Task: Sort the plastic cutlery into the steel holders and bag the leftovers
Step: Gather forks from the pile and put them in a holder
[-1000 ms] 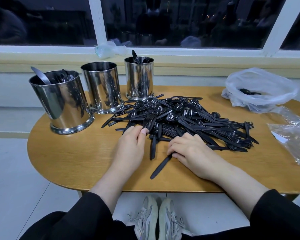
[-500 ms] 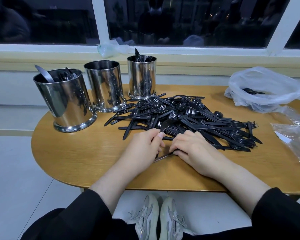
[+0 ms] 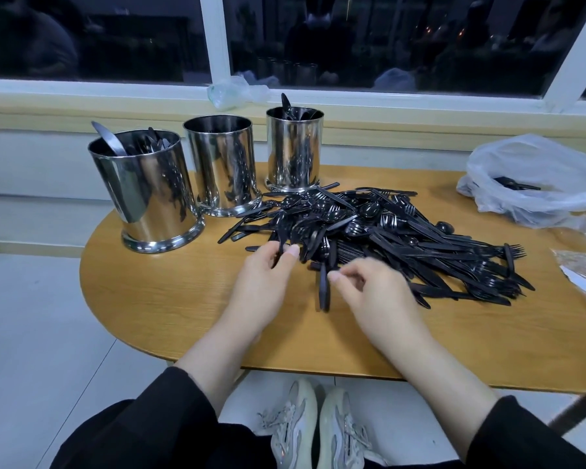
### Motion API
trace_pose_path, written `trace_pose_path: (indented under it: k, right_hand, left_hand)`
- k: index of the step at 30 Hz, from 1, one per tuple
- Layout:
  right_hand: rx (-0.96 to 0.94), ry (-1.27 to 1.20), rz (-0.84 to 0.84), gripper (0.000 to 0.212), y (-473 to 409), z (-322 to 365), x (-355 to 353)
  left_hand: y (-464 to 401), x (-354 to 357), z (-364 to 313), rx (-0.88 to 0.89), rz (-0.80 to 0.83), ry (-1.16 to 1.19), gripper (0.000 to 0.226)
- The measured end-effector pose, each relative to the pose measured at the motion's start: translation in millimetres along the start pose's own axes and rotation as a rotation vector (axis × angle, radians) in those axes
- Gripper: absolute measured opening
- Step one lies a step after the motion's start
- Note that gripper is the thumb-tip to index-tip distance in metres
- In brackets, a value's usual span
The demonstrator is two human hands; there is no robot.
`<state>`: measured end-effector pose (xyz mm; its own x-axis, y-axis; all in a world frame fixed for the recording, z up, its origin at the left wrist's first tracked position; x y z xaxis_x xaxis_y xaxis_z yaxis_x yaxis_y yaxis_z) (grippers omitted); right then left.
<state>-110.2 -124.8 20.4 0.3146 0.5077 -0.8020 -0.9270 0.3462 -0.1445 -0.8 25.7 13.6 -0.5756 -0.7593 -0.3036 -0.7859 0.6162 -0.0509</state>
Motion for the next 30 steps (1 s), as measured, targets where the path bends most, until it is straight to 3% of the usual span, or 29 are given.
trace_pose_path:
  k: [4,8,13,23,30]
  right_hand:
    - [0.154,0.109,0.092,0.035,-0.2,5.5,22.1]
    - [0.231,0.17,0.078,0.029,-4.5,13.0,26.0]
    - [0.279,0.027,0.117,0.03,-5.3,12.1,18.5]
    - [0.159,-0.328,0.006,0.036,24.7,16.2,5.1]
    - [0.055,-0.299,0.043,0.032,26.2,10.0,9.6]
  left_hand:
    - [-0.3,-1.0,3.2,-0.029,-0.038,0.206,0.032]
    - [3.1,-1.6,6.8,0.008,-0.031,0.168,0.031]
    - [1.9,-3.5,6.9,-0.008,-0.051,0.288,0.029]
    - [6.2,12.5,-5.2,-0.068,0.002,0.359,0.03]
    - [12.7,53.8,-22.6,-0.087,0.114,0.689,0.032]
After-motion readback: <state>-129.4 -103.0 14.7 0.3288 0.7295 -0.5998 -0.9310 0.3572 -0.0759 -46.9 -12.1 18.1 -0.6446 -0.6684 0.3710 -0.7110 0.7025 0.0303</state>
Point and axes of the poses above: each hand's wrist, its own y-axis away from the middle knuckle, its own x-axis out of the palm, z = x × y, the point moved 2 cm from there along -y, towards the middle knuckle, and after that the axes turned 14 degrees about z, right-handed, at the moved point
